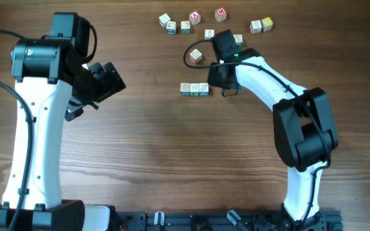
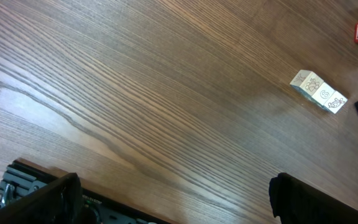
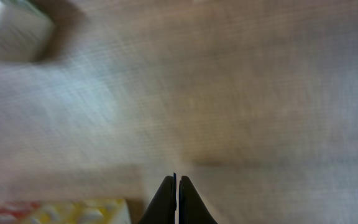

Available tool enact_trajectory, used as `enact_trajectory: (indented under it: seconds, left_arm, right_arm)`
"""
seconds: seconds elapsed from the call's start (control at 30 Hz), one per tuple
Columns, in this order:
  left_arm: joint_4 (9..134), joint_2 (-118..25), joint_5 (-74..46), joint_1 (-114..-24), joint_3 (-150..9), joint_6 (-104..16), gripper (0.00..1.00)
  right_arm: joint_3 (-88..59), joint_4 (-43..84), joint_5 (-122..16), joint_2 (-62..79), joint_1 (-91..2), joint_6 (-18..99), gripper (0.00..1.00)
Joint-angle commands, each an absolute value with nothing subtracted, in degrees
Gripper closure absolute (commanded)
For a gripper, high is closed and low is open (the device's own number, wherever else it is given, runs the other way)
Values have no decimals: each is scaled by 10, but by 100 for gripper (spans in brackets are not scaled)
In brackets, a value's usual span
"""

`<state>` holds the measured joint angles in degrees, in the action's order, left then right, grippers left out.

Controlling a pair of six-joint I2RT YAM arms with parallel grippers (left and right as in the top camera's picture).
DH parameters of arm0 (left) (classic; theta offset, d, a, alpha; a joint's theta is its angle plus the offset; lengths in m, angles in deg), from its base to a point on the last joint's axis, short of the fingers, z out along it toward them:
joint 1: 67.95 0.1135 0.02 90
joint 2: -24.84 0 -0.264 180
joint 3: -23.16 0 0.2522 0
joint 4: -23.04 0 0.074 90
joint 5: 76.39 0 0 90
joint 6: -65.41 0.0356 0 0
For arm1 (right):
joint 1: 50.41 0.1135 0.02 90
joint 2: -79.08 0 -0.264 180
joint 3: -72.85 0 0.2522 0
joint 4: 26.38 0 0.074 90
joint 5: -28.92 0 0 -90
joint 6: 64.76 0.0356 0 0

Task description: Form a circle

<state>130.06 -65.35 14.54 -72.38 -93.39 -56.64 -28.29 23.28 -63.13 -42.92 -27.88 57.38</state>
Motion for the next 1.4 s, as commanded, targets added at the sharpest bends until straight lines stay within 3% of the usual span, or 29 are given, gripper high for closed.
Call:
enact_trajectory:
  seconds: [0.0,0.7,1.37]
  left_arm:
    - [1301,-649,143,-723,-932,-570,0]
    - [1301,-649,143,-723,-932,-570,0]
    - [1301,-649,143,-723,-932,-570,0]
  right_arm:
    - [-282,193,-654,-415,-278,581,95]
    - [-282,87,-571,-431,-277,504,95]
    - [-282,69,-605,-434,-247,492,95]
